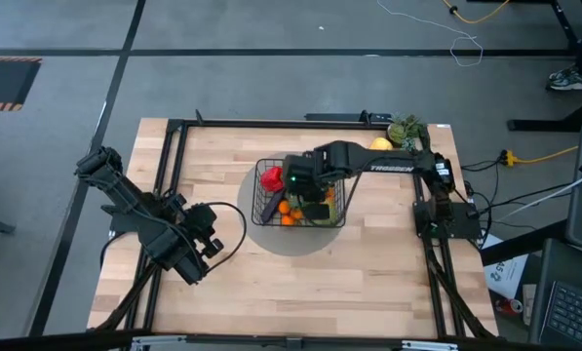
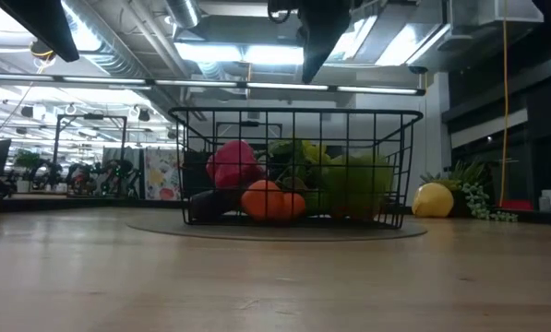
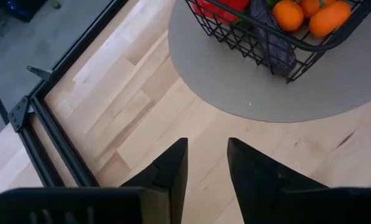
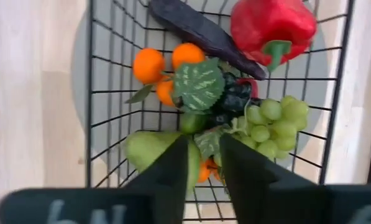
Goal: Build produce basket
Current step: Put the green pear into the wire basket, then put the yellow pear into the wire basket
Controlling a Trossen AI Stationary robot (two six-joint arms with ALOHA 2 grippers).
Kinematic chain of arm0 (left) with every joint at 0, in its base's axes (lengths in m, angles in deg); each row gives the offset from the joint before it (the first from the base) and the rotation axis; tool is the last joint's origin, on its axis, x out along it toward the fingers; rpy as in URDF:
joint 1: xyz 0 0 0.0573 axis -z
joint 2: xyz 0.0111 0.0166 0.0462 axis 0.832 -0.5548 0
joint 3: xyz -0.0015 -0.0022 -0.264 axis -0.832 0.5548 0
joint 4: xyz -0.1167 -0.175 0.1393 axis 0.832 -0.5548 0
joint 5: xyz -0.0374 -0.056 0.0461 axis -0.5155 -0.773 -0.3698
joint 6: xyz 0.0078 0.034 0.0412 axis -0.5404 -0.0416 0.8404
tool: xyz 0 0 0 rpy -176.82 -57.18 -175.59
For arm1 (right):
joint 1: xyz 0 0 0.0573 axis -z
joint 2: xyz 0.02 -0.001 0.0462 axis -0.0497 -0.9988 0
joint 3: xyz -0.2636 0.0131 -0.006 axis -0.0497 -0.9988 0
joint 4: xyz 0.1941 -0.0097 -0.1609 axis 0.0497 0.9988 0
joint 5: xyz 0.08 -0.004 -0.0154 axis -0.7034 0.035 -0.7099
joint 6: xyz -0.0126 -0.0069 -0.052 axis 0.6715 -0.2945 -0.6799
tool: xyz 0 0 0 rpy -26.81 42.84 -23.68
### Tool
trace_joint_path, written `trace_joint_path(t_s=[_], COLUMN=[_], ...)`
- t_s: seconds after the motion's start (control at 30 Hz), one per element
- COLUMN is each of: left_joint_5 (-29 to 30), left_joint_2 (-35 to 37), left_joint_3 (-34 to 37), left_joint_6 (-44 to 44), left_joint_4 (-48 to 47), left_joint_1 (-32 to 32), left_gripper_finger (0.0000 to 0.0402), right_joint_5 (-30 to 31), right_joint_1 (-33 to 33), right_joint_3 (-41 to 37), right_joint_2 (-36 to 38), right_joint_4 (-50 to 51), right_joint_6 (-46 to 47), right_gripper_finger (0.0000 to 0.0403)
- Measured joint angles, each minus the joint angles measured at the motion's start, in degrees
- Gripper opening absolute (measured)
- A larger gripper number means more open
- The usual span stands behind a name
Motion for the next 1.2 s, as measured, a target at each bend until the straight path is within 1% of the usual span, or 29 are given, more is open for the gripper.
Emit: trace_joint_path(t_s=[0.1, 0.2, 0.23, 0.3, 0.4, 0.47, 0.57, 0.63, 0.77, 0.9, 1.03, 1.2], left_joint_5=[-0.02, -0.02, -0.02, -0.02, -0.02, -0.02, -0.02, -0.02, -0.02, -0.04, -0.04, -0.01], left_joint_2=[0.0, 0.0, 0.0, 0.0, 0.0, 0.0, 0.0, 0.0, 0.0, 0.0, 0.0, 0.0], left_joint_3=[0.0, 0.0, 0.0, 0.0, 0.0, 0.0, 0.0, 0.0, 0.0, 0.0, 0.0, 0.0], left_joint_6=[-0.02, -0.02, -0.04, -0.02, -0.12, -0.17, -0.17, -0.17, -0.17, -0.17, -0.15, -0.16], left_joint_4=[0.02, 0.31, 0.36, 0.38, 0.39, 0.4, 0.42, 0.69, 0.7, 0.7, 0.7, 0.85], left_joint_1=[0.0, 0.0, 0.0, 0.0, 0.0, 0.0, 0.0, 0.0, -0.02, -0.02, -0.25, -1.57], left_gripper_finger=[0.0109, 0.0109, 0.0109, 0.0109, 0.0109, 0.0109, 0.0109, 0.0109, 0.0109, 0.0109, 0.0109, 0.0109], right_joint_5=[0.04, 0.4, 1.6, 6.3, 13.84, 16.91, 16.0, 16.51, 16.94, 16.96, 16.96, 17.19], right_joint_1=[0.59, 0.74, 0.77, 0.73, 0.77, 0.84, 0.77, 0.79, 2.65, 5.77, 9.98, 15.38], right_joint_3=[0.0, -0.02, -0.02, -0.02, 0.0, -0.02, -0.09, -0.11, -0.24, -0.22, -0.24, -0.2], right_joint_2=[0.0, 0.0, 0.05, 0.29, 0.98, 1.41, 3.18, 4.78, 9.44, 15.29, 20.64, 23.94], right_joint_4=[0.05, 1.64, 2.91, 6.34, 13.11, 13.08, 13.19, 13.13, 13.04, 13.11, 12.11, 9.94], right_joint_6=[0.62, 1.82, 1.84, 1.72, 2.04, 2.54, 0.25, -1.68, -5.57, -5.03, -2.3, 0.14], right_gripper_finger=[0.0142, 0.0175, 0.0182, 0.0189, 0.0189, 0.0185, 0.0178, 0.0175, 0.0173, 0.0173, 0.0173, 0.0173])
